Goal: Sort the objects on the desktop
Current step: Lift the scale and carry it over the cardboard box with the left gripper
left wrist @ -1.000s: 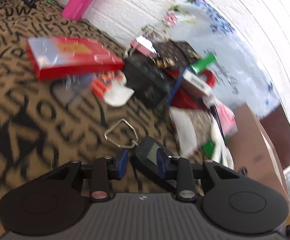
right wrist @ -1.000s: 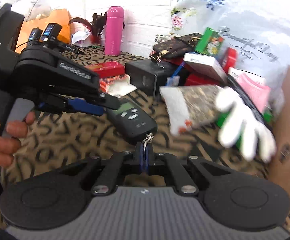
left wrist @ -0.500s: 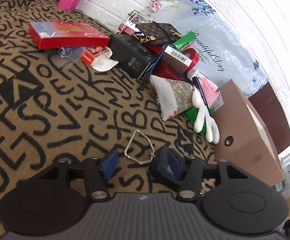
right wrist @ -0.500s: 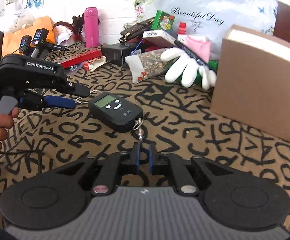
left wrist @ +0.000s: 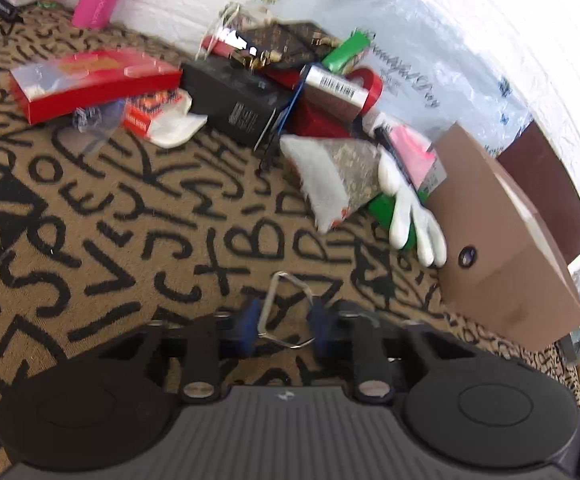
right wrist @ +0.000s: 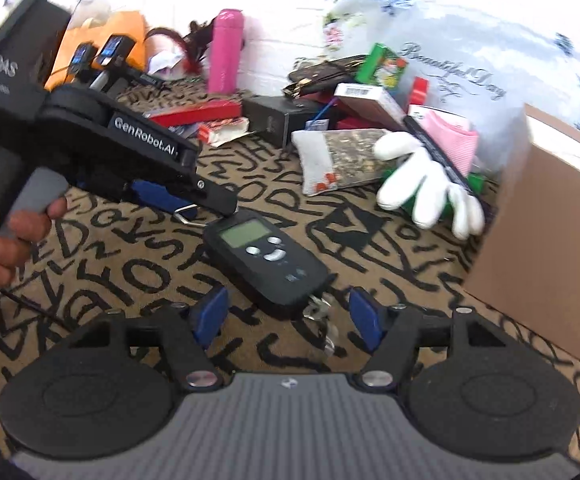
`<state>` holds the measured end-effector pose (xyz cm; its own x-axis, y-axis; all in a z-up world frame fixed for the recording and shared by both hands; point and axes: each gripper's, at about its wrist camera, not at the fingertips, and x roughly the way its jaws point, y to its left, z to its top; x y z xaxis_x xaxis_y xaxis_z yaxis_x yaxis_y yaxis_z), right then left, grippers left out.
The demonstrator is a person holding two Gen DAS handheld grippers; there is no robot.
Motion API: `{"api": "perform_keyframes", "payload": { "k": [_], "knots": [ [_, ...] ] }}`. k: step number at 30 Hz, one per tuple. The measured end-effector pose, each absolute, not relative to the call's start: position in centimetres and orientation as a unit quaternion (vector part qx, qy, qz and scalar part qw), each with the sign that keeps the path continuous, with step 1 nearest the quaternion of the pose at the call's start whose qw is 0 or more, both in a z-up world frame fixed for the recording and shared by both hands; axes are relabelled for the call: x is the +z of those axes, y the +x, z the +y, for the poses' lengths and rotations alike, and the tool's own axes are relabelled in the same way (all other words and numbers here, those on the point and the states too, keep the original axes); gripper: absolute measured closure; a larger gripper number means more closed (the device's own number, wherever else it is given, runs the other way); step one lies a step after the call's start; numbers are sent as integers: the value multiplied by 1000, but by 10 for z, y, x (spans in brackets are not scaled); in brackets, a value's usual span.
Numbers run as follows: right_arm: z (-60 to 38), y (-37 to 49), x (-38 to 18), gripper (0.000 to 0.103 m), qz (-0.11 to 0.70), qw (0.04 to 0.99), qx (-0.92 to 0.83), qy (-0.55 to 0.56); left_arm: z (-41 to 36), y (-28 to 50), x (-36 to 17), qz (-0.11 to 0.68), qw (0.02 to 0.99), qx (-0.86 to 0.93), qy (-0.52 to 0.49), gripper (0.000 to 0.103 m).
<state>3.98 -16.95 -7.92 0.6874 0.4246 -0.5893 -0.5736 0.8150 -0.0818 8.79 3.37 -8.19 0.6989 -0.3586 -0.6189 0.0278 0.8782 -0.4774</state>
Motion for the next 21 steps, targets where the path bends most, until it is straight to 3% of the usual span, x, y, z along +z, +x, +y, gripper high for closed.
{"api": "perform_keyframes", "payload": {
  "k": [3,5,10,21],
  "knots": [
    [-165,46,-84,39,287,908,276,-132,34,88,-84,364,897,-109,-225,82],
    [-168,50,-85,46,292,908,275,-119,33,91,-84,362,898,-110,-223,82],
    [-170,54,-85,47,300,910,269,-97,18,90,-78,359,911,-99,-178,87],
    [-189,30,-53,50,258,928,257,-79,7,60,-33,302,928,-115,-187,89]
  ]
}}
